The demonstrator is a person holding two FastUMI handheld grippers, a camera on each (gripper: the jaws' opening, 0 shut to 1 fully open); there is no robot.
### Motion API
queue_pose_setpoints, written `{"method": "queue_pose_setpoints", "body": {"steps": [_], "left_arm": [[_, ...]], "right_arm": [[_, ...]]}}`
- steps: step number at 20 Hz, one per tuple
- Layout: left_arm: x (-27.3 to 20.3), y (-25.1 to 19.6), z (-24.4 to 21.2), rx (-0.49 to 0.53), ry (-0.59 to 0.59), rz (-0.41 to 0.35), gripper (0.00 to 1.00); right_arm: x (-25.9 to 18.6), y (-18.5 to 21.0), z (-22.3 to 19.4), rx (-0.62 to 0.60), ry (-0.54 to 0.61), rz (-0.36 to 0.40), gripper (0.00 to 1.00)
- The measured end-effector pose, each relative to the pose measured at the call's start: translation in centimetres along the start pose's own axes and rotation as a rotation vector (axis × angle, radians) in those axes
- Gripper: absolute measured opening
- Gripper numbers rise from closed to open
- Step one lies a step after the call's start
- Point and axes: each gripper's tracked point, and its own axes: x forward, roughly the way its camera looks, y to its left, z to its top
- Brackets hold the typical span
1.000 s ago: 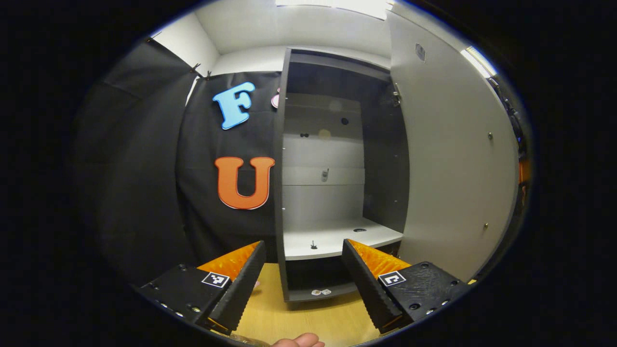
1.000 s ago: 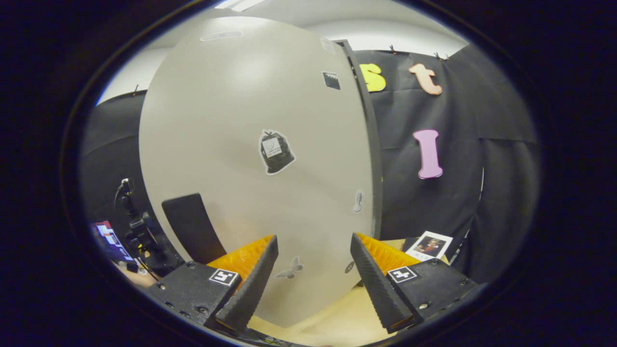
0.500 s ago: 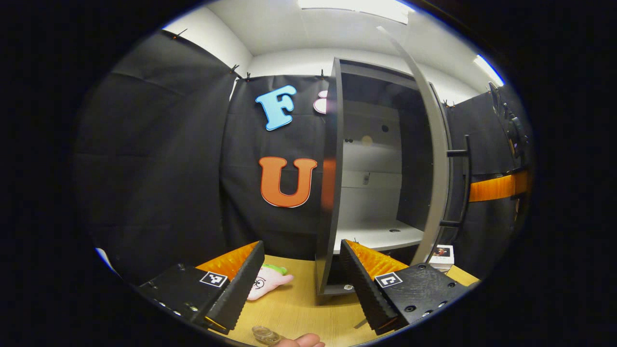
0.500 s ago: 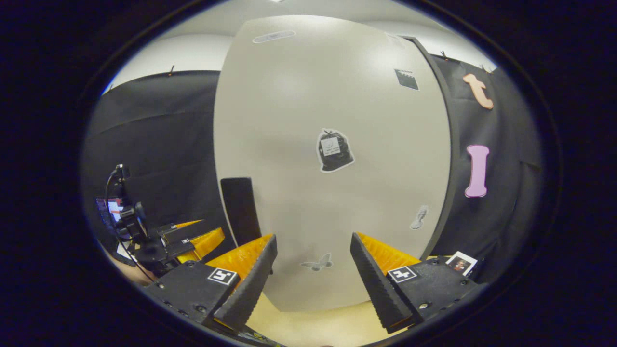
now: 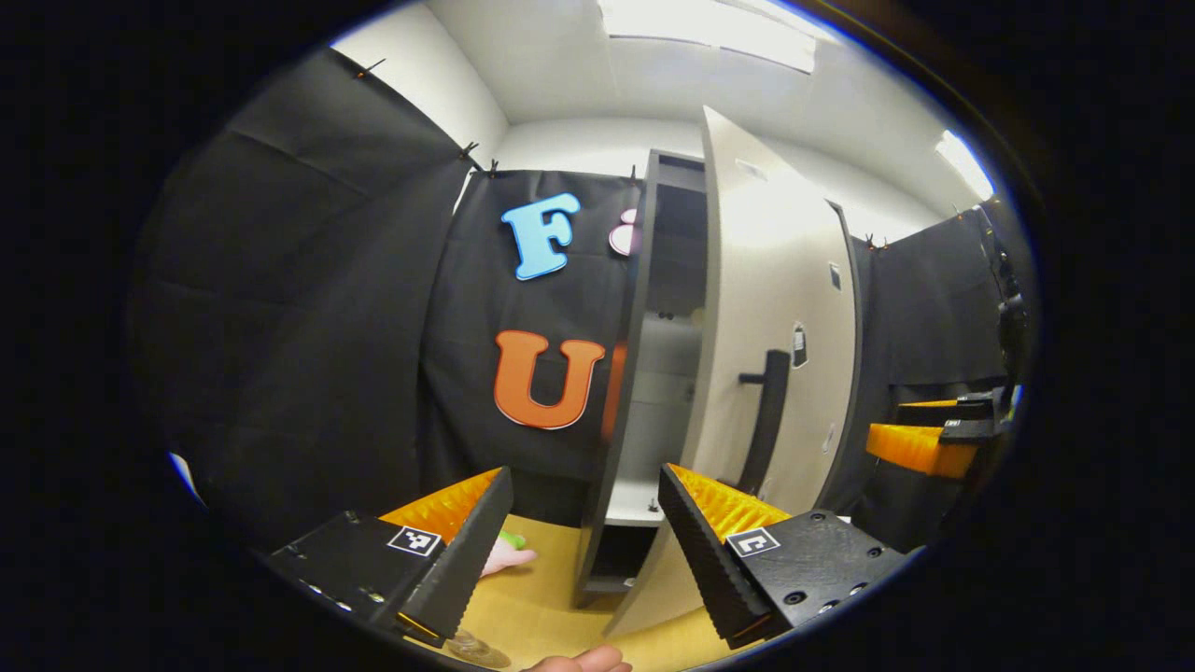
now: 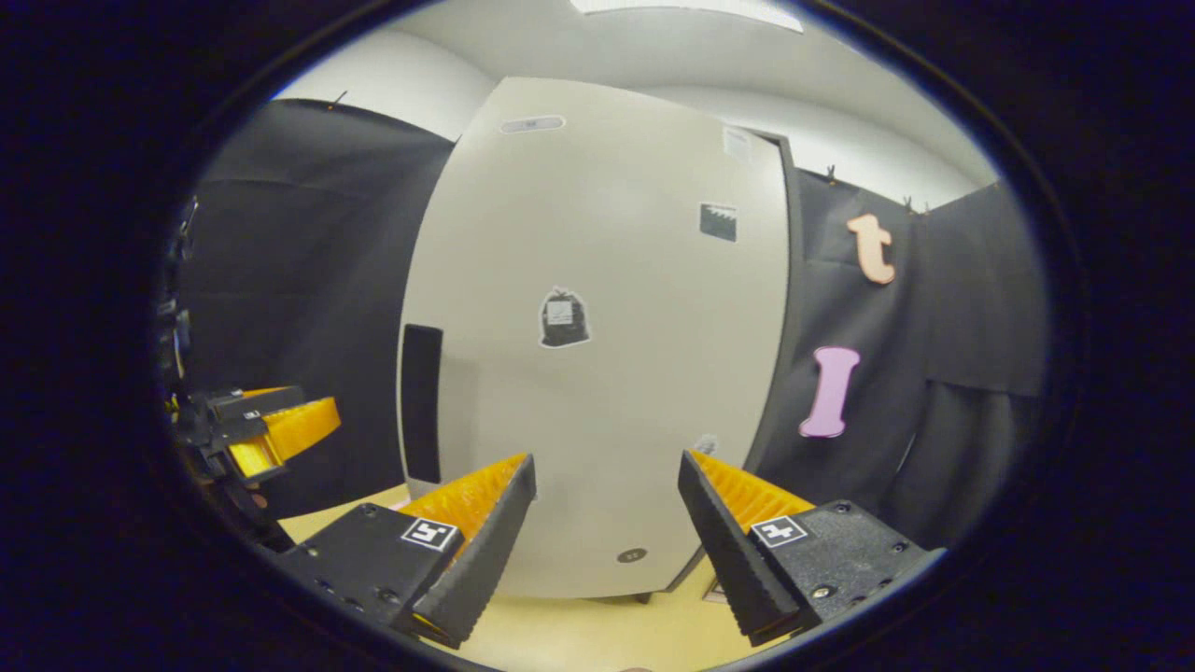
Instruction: Open the cabinet door with the right hand, grasp the bottle in the cabinet with the left hand and place it on the coaster, then close the cabinet door with the right hand.
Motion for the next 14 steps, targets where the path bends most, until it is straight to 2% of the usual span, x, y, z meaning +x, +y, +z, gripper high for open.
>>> {"method": "queue_pose_setpoints", "body": {"steps": [3,5,7,8,9,11,12,13,14], "left_arm": [[0.2,-3.7,1.0,0.004,-0.03,-0.073,0.95],[0.4,-5.8,1.0,0.013,-0.03,-0.1,0.95],[-0.3,-8.6,1.3,-0.016,-0.054,-0.168,0.95],[-0.8,-9.7,1.8,-0.025,-0.085,-0.185,0.95],[-1.1,-10.2,2.4,-0.017,-0.113,-0.192,0.94],[-1.3,-11.6,1.9,0.002,-0.109,-0.212,0.95],[-1.2,-12.3,1.5,0.008,-0.094,-0.23,0.94],[-1.3,-12.4,1.3,0.015,-0.091,-0.228,0.95],[-1.2,-12.4,1.3,0.016,-0.092,-0.223,0.95]], "right_arm": [[-2.2,-3.2,1.2,0.049,-0.092,-0.133,1.0],[-3.6,-3.9,2.4,0.142,-0.183,-0.127,0.99],[-4.3,-4.3,2.9,0.255,-0.274,-0.096,0.99],[-4.1,-4.9,2.3,0.303,-0.287,-0.102,0.99],[-3.5,-5.3,0.7,0.355,-0.238,-0.115,0.99],[-3.4,-5.5,-2.8,0.415,-0.053,-0.15,1.0],[-3.3,-6.2,-3.0,0.409,-0.038,-0.186,0.94],[-4.2,-7.1,-1.5,0.393,-0.103,-0.218,1.0],[-5.0,-7.7,0.4,0.362,-0.204,-0.243,0.99]]}}
